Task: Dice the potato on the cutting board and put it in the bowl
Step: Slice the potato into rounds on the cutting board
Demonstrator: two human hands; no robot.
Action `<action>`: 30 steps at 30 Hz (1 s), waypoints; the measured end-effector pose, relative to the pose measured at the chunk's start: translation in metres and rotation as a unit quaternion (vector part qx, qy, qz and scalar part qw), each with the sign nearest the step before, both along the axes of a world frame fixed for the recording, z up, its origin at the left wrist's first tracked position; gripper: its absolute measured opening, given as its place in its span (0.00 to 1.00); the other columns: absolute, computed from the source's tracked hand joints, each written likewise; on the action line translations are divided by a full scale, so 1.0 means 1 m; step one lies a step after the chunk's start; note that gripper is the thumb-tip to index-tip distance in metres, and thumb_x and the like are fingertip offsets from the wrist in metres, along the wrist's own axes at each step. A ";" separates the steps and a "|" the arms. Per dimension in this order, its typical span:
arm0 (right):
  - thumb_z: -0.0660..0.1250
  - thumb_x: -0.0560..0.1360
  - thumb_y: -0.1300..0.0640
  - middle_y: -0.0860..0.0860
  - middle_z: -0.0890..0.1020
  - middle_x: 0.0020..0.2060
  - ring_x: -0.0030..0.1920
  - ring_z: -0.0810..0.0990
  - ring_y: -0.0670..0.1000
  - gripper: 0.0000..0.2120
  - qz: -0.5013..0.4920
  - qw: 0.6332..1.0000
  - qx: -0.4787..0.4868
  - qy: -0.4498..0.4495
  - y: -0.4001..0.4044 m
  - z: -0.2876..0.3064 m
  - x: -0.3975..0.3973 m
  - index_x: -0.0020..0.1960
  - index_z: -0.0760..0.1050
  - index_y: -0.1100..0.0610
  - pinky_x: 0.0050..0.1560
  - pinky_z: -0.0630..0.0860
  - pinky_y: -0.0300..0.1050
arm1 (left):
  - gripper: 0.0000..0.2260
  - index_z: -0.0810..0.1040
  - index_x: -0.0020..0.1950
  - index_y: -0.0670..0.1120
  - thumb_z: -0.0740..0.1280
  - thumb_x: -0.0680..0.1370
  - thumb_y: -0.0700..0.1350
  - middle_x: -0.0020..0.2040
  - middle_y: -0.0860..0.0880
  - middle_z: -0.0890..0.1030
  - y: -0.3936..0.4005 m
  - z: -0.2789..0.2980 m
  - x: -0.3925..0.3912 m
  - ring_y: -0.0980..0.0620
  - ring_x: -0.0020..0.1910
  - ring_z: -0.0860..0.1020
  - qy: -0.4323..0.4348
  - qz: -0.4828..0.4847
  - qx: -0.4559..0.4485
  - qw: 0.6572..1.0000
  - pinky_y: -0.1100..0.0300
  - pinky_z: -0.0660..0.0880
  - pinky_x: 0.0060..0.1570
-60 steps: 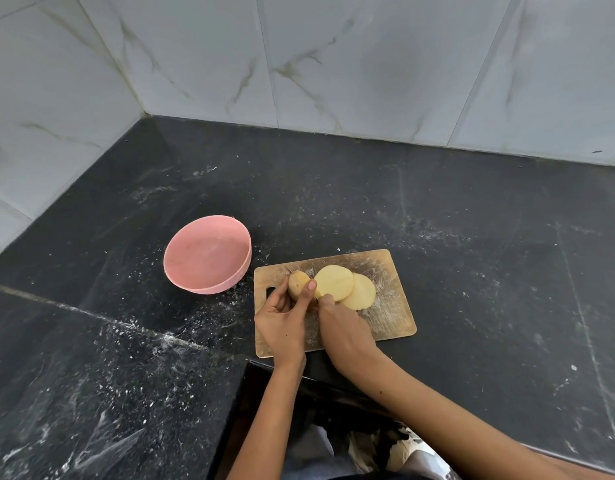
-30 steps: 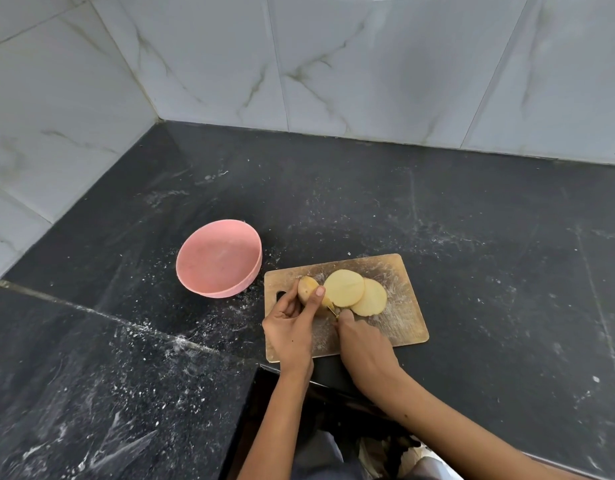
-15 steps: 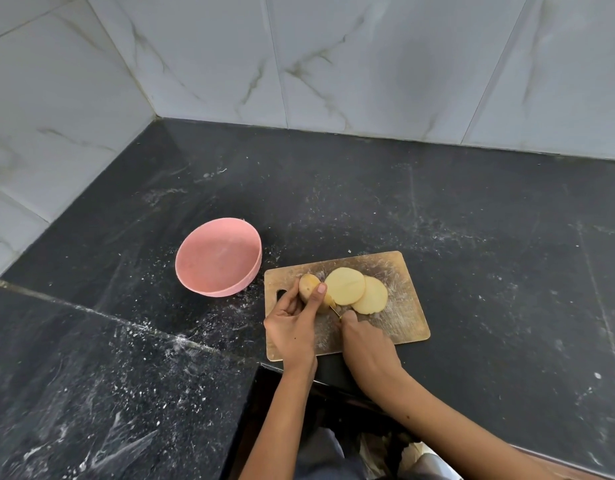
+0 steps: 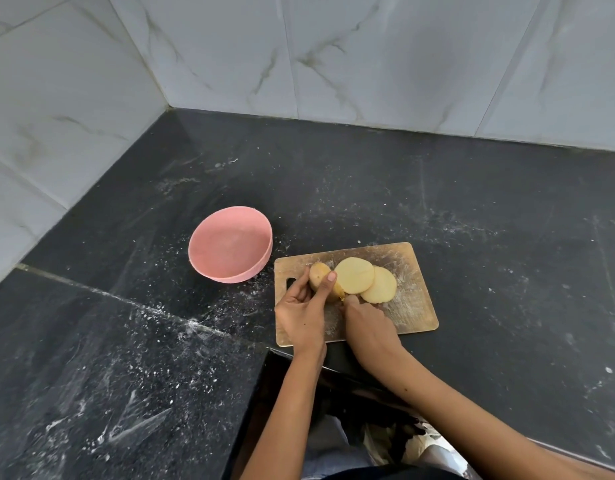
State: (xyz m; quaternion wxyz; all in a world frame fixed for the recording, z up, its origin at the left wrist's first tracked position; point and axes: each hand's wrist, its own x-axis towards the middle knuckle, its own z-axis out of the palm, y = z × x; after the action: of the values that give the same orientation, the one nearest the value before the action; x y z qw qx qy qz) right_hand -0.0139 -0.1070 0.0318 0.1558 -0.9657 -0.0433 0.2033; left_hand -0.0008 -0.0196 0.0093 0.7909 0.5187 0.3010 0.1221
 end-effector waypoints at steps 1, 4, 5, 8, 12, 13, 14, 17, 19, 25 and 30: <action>0.48 0.83 0.60 0.59 0.78 0.57 0.57 0.77 0.61 0.11 0.000 1.000 -0.003 0.006 -0.001 -0.001 -0.003 0.61 0.65 0.60 0.50 0.72 0.51 | 0.22 0.79 0.60 0.35 0.76 0.67 0.34 0.54 0.42 0.83 0.001 0.000 0.000 0.48 0.56 0.82 -0.001 0.000 -0.008 1.000 0.42 0.76 0.60; 0.49 0.83 0.60 0.59 0.78 0.56 0.56 0.77 0.61 0.09 -0.003 1.000 -0.006 0.017 -0.005 -0.003 -0.008 0.59 0.65 0.60 0.47 0.70 0.50 | 0.23 0.78 0.61 0.35 0.77 0.66 0.35 0.55 0.42 0.83 0.002 0.001 -0.001 0.47 0.56 0.81 0.001 0.001 -0.017 1.000 0.39 0.75 0.59; 0.49 0.83 0.60 0.59 0.78 0.56 0.56 0.77 0.61 0.09 -0.004 1.000 -0.007 0.018 -0.005 -0.003 -0.008 0.59 0.65 0.60 0.47 0.70 0.50 | 0.23 0.78 0.61 0.34 0.76 0.67 0.34 0.55 0.42 0.83 0.002 0.000 -0.001 0.48 0.56 0.81 0.001 0.001 -0.016 1.000 0.39 0.75 0.59; 0.49 0.83 0.62 0.59 0.78 0.56 0.56 0.77 0.61 0.09 -0.007 1.000 -0.011 0.016 -0.002 0.000 -0.005 0.59 0.65 0.60 0.49 0.72 0.52 | 0.24 0.77 0.62 0.33 0.76 0.67 0.34 0.55 0.42 0.83 0.002 -0.001 -0.002 0.49 0.56 0.82 0.001 0.000 -0.015 1.000 0.41 0.75 0.60; 0.49 0.82 0.63 0.58 0.78 0.57 0.57 0.78 0.59 0.12 -0.009 1.000 -0.017 0.009 0.005 0.003 0.007 0.61 0.67 0.61 0.51 0.73 0.50 | 0.22 0.78 0.61 0.34 0.76 0.68 0.33 0.55 0.41 0.83 0.001 -0.002 -0.001 0.50 0.55 0.82 -0.001 -0.003 -0.002 1.000 0.48 0.77 0.59; 0.49 0.82 0.63 0.57 0.78 0.57 0.57 0.78 0.59 0.12 -0.009 1.000 -0.017 0.009 0.007 0.004 0.009 0.61 0.67 0.61 0.50 0.73 0.50 | 0.22 0.78 0.61 0.34 0.76 0.68 0.33 0.56 0.41 0.83 0.001 -0.002 -0.001 0.50 0.55 0.82 0.000 -0.002 -0.003 1.000 0.49 0.78 0.58; 0.49 0.82 0.63 0.58 0.78 0.57 0.57 0.78 0.59 0.12 -0.007 1.000 -0.016 0.013 0.009 0.004 0.010 0.61 0.67 0.61 0.50 0.73 0.49 | 0.21 0.78 0.61 0.34 0.75 0.68 0.32 0.56 0.40 0.82 0.002 0.000 0.000 0.49 0.55 0.82 0.001 -0.002 -0.004 1.000 0.50 0.78 0.57; 0.49 0.82 0.63 0.58 0.77 0.58 0.58 0.77 0.59 0.13 -0.002 0.999 -0.028 0.025 0.003 0.005 0.000 0.62 0.67 0.61 0.51 0.73 0.50 | 0.22 0.77 0.62 0.33 0.76 0.68 0.33 0.56 0.41 0.83 0.002 -0.002 -0.001 0.49 0.56 0.82 -0.004 -0.007 -0.008 1.000 0.47 0.77 0.59; 0.49 0.82 0.62 0.58 0.77 0.58 0.58 0.77 0.59 0.12 -0.001 0.999 -0.032 0.037 -0.004 0.004 -0.008 0.61 0.67 0.61 0.51 0.73 0.50 | 0.23 0.77 0.62 0.33 0.75 0.68 0.34 0.56 0.42 0.83 0.004 -0.003 -0.002 0.49 0.56 0.81 -0.004 -0.008 -0.015 1.000 0.44 0.76 0.61; 0.51 0.82 0.62 0.57 0.77 0.58 0.58 0.78 0.58 0.12 -0.009 0.999 -0.022 0.022 0.005 0.006 0.006 0.61 0.69 0.61 0.51 0.73 0.49 | 0.24 0.77 0.63 0.35 0.76 0.67 0.35 0.58 0.40 0.82 0.001 -0.003 -0.003 0.48 0.57 0.81 -0.008 -0.011 -0.013 1.000 0.52 0.78 0.58; 0.51 0.82 0.63 0.57 0.77 0.57 0.57 0.78 0.58 0.12 0.001 1.000 -0.017 0.022 0.005 0.005 0.007 0.61 0.69 0.61 0.50 0.73 0.49 | 0.21 0.78 0.61 0.37 0.75 0.69 0.33 0.56 0.42 0.82 0.005 -0.007 -0.001 0.50 0.56 0.81 -0.010 -0.015 -0.020 1.000 0.55 0.78 0.57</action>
State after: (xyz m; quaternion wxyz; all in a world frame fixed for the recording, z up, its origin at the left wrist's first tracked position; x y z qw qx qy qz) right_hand -0.0073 -0.1020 0.0372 0.1405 -0.9634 -0.0372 0.2251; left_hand -0.0017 -0.0143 0.0028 0.8058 0.5057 0.2880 0.1095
